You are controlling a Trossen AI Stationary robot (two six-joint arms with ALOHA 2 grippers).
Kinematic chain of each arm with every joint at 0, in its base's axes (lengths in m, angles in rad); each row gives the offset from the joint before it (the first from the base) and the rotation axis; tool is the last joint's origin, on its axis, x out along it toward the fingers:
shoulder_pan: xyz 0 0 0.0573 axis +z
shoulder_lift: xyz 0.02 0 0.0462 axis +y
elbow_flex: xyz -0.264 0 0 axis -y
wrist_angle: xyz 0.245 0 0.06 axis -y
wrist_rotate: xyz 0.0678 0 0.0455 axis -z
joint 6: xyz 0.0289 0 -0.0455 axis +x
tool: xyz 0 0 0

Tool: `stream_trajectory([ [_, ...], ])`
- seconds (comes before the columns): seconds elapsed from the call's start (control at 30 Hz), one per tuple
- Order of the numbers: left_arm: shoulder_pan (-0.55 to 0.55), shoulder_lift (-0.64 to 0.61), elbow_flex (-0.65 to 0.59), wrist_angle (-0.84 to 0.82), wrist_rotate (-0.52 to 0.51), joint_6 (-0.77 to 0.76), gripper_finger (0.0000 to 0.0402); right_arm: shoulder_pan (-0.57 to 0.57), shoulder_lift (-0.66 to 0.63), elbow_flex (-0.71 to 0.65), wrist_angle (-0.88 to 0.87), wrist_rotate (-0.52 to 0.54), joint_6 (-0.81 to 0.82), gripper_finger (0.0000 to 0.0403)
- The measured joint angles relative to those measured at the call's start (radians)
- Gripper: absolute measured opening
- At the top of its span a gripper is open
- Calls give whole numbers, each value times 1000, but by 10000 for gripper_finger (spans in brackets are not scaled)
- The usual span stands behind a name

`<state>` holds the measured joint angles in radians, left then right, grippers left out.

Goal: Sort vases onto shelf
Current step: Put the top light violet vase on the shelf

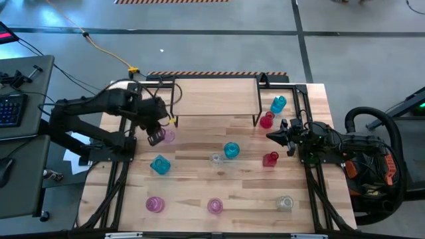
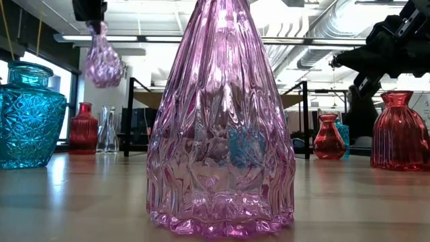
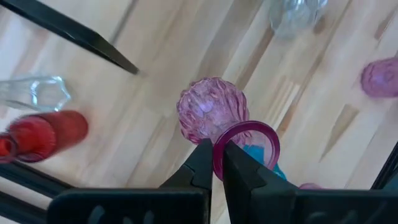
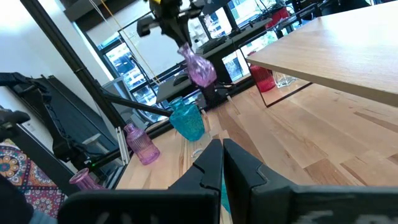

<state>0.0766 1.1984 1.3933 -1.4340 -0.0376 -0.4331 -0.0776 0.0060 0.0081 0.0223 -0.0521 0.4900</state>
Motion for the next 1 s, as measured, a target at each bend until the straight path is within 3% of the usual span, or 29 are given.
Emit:
stream_trajectory([
  [0.5, 244, 42, 194, -6, -27, 233, 7, 0, 0, 0, 0, 0, 0, 0],
  [1.0, 504, 270, 432, 2, -38, 586, 8, 0, 0, 0, 0, 0, 0, 0],
])
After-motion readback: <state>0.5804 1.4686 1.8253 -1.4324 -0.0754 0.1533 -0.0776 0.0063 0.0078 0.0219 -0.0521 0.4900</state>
